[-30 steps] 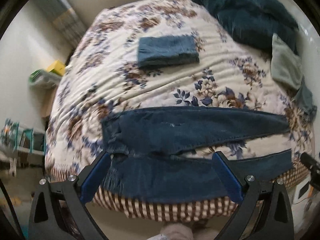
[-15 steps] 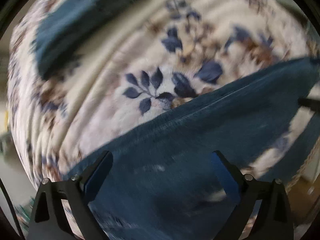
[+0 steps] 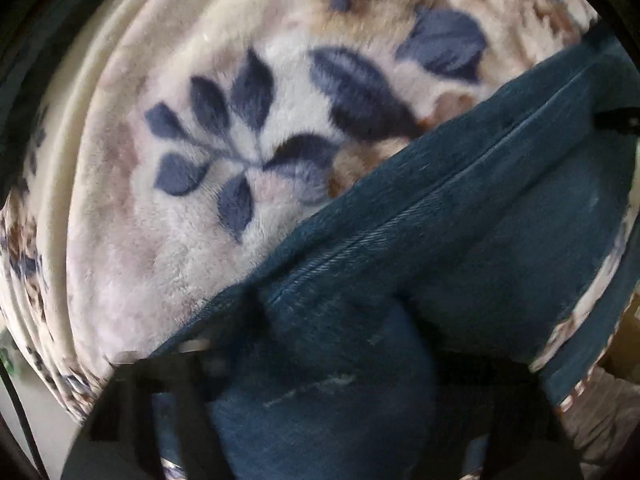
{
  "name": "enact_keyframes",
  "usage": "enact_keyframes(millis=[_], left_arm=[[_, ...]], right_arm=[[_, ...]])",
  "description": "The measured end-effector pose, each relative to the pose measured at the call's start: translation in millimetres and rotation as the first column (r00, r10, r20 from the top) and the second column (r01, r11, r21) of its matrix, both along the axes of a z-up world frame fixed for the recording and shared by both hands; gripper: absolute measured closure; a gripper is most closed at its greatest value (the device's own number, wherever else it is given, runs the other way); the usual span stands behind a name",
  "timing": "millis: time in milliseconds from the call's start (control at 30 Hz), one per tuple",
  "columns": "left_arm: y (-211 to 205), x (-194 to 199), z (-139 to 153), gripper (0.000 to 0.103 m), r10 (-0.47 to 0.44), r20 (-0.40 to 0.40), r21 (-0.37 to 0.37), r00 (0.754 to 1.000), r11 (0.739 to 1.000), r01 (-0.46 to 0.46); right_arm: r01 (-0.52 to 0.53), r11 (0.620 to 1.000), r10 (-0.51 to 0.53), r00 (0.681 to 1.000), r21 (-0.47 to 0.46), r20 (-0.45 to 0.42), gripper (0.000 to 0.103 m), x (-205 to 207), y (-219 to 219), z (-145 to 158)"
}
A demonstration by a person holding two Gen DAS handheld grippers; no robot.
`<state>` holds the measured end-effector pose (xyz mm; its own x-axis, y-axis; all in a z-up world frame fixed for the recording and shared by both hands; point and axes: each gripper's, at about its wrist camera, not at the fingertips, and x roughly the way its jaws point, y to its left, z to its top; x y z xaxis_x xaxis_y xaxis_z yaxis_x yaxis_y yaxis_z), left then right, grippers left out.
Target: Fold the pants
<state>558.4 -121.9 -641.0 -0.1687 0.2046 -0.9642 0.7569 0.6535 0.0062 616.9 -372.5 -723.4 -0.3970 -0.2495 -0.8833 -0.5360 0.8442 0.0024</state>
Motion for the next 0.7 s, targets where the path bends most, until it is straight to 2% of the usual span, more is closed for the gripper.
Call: enact_keyframes(millis=[33,67,133,200,267,333,433,567,633,700], left_arm=[[0,4,7,0.078,0.0,0.016,0.003,1.0,1.0,0.0],[2,7,16,0.082,0.025,0.019,-0.006,1.0,1.0,-0.025],[4,8,34,0.089,0.062,0.044,-0.021,0.997,0.998,-0.061],[9,9,53,0.091,0.13,0.055,-0.03,0.99,0.991,-0.129],[15,3,74,0.092,0.185,0.086,-0.048,0.979,0.982,-0.181],[21,-7,93,0.094,0.234,0.105,-0.075,0.967,0.971,-0.227],[35,-25,126,0.095,0.332,0.135,-0.137,0.934,0.939,-0.314],[58,-80,166,0.095,0.456,0.156,-0.192,0.876,0.884,-0.426],[53,-132,152,0.095,0.474,0.153,-0.196,0.867,0.875,-0.443],[56,-170,141,0.095,0.515,0.137,-0.193,0.846,0.852,-0.487]], right_arm=[[0.021,1.0,-0.022,1.0,0.013,0.006,0.044,-3,2,0],[0.042,0.999,-0.042,0.999,0.023,0.023,0.052,-4,2,3],[0.078,0.996,-0.08,0.995,0.036,0.058,0.074,-9,3,12],[0.154,0.987,-0.157,0.983,0.042,0.099,0.087,-17,-4,26],[0.237,0.968,-0.246,0.962,0.084,0.12,0.09,-31,-12,42],[0.271,0.956,-0.285,0.947,0.112,0.146,0.091,-44,-14,58],[0.342,0.925,-0.37,0.911,0.167,0.18,0.092,-79,-16,86],[0.38,0.899,-0.423,0.882,0.218,0.207,0.092,-137,-14,111],[0.367,0.904,-0.413,0.883,0.222,0.222,0.093,-161,-9,118],[0.305,0.933,-0.346,0.904,0.19,0.25,0.093,-205,1,121]])
